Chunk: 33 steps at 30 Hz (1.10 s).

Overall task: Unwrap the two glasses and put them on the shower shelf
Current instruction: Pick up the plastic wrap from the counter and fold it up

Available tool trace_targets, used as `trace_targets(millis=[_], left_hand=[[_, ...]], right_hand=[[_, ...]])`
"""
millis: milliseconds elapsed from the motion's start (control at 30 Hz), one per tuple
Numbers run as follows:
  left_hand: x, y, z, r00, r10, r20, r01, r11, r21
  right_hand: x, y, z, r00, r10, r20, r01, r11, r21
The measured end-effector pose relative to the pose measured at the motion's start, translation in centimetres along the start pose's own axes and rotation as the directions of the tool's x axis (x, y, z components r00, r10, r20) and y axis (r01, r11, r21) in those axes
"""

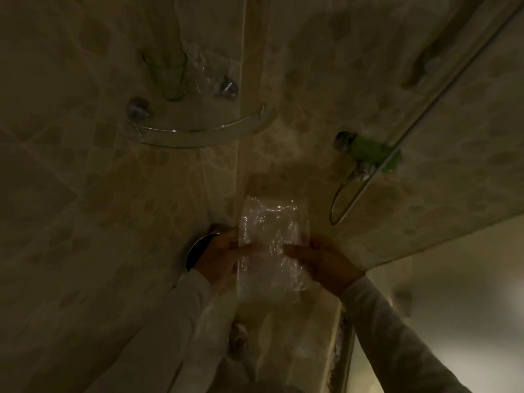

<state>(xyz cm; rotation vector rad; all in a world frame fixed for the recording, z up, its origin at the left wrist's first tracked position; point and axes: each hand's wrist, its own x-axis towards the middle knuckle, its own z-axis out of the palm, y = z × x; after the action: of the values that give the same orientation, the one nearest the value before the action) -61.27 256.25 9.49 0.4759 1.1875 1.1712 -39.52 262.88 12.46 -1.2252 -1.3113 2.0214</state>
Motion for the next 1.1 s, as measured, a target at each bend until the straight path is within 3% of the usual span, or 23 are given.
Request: trace_targets(millis=[167, 300, 433, 700, 800, 900, 933, 1000, 1067, 1100], left_hand=[[1.9, 1.9, -0.8, 0.996, 0.071, -0.059, -0.07, 0.997, 0.02], [3.1, 3.3, -1.7, 0.993, 0.103, -0.058, -0.104, 0.994, -0.014], [3.7, 3.9, -2.5, 0.988, 0.138, -0.063, -0.139, 0.99, -0.012], [4.9, 4.0, -2.5, 0.932, 0.164, -0.323, -0.18, 0.983, -0.021], [5.5, 4.4, -1.6, 0.938, 0.14, -0.316, -0.214, 0.953, -0.214], [6.2, 4.9, 0.3, 0.94, 0.065, -0.334, -0.206, 0.89, -0.406], [6.4, 4.9, 1.1, 0.925, 0.049, -0.378, -0.195, 0.914, -0.357], [6.5, 4.5, 2.5, 0.881, 0.13, -0.454, -0.184, 0.98, -0.075], [6.6, 3.6, 3.4, 0.837, 0.29, -0.463, -0.183, 0.948, 0.261], [6.6, 3.0, 3.7, 0.806, 0.341, -0.484, -0.184, 0.921, 0.342]], right_hand=[[3.8, -1.8, -0.3, 0.998, -0.064, 0.02, 0.065, 0.996, -0.053], [6.9, -2.2, -0.8, 0.996, -0.032, 0.084, 0.032, 0.999, 0.002], [9.5, -2.7, -0.7, 0.977, -0.089, 0.195, 0.078, 0.995, 0.064], [14.8, -4.8, -2.9, 0.944, -0.066, 0.324, 0.081, 0.996, -0.036], [17.0, -5.9, -4.3, 0.921, -0.1, 0.376, 0.145, 0.985, -0.095], [19.0, -7.4, -5.1, 0.841, -0.198, 0.503, 0.306, 0.941, -0.141], [19.7, -7.7, -5.2, 0.811, -0.223, 0.54, 0.355, 0.923, -0.151], [20.9, -7.9, -5.1, 0.761, -0.273, 0.589, 0.436, 0.887, -0.151], [22.0, -7.8, -5.2, 0.744, -0.263, 0.614, 0.431, 0.891, -0.141], [22.8, -7.6, -5.3, 0.744, -0.201, 0.637, 0.368, 0.919, -0.14]])
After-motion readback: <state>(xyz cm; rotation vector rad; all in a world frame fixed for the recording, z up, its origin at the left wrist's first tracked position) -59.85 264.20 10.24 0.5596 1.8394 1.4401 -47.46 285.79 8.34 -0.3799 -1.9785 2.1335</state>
